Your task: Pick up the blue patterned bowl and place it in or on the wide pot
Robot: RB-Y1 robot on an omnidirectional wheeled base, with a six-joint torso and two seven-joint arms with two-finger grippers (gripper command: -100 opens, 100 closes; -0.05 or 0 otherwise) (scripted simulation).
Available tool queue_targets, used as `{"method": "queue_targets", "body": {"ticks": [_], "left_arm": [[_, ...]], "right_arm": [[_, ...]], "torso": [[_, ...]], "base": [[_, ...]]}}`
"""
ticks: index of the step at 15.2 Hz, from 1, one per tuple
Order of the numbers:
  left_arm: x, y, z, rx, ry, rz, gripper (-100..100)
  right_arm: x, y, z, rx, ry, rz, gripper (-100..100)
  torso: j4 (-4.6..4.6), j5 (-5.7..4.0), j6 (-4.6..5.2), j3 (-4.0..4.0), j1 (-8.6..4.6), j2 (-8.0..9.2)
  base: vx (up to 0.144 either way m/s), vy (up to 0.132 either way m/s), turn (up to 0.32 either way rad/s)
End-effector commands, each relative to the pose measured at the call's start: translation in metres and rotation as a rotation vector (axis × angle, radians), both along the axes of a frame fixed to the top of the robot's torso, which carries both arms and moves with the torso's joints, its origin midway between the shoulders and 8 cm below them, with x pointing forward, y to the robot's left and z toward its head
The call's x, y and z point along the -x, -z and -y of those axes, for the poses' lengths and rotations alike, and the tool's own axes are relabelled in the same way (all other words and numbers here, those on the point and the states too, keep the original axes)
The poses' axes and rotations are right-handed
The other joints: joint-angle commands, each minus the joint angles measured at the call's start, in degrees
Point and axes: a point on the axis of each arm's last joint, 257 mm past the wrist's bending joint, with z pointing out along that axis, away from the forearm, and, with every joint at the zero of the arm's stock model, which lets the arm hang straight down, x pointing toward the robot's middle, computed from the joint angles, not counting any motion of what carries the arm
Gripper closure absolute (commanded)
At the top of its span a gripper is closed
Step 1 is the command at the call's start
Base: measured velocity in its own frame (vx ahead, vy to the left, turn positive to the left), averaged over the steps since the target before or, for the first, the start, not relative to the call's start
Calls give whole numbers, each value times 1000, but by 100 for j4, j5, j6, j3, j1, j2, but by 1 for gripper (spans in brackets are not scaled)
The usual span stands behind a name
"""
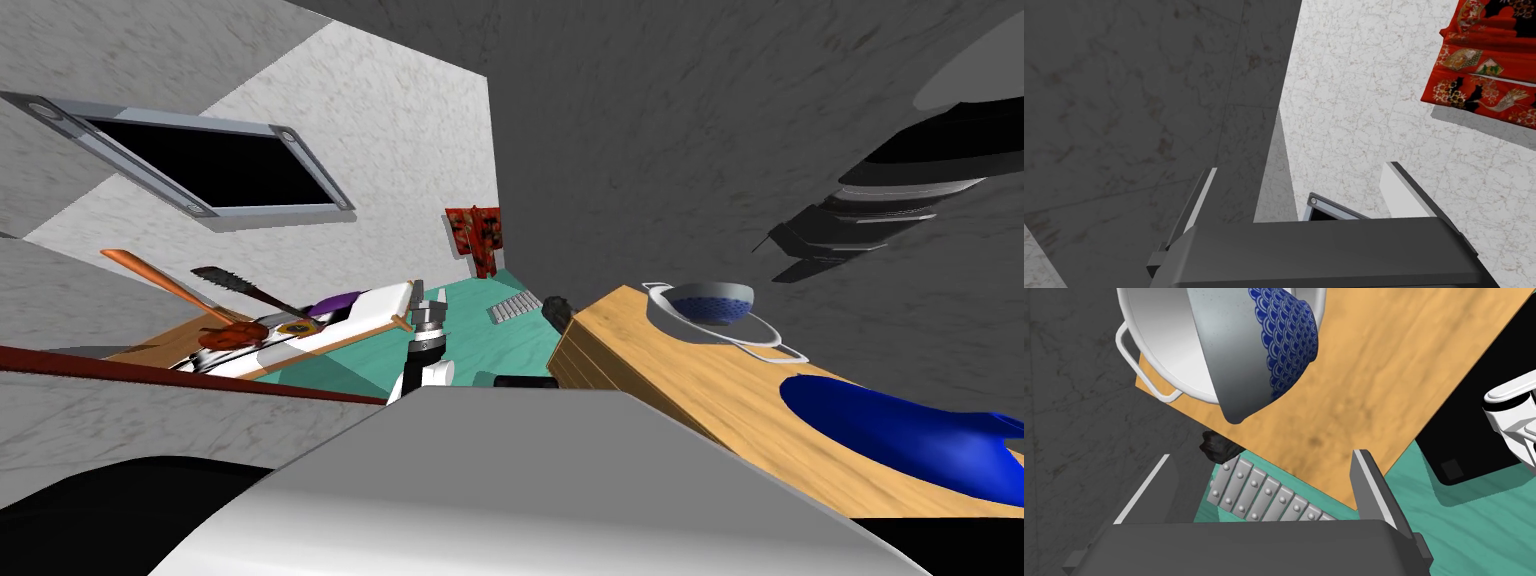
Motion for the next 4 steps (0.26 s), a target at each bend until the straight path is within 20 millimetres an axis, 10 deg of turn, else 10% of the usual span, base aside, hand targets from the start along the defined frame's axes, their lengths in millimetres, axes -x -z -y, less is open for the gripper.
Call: {"method": "queue_targets", "body": {"ticks": [1, 4], "left_arm": [[0, 0, 0, 0, 0, 0, 0], [0, 0, 0, 0, 0, 0, 0]], "right_arm": [[0, 0, 0, 0, 0, 0, -100], [0, 0, 0, 0, 0, 0, -100]], "torso": [[0, 0, 0, 0, 0, 0], [-1, -4, 0, -2, -13, -3]], "base": [[-1, 7, 0], [0, 0, 0]]}}
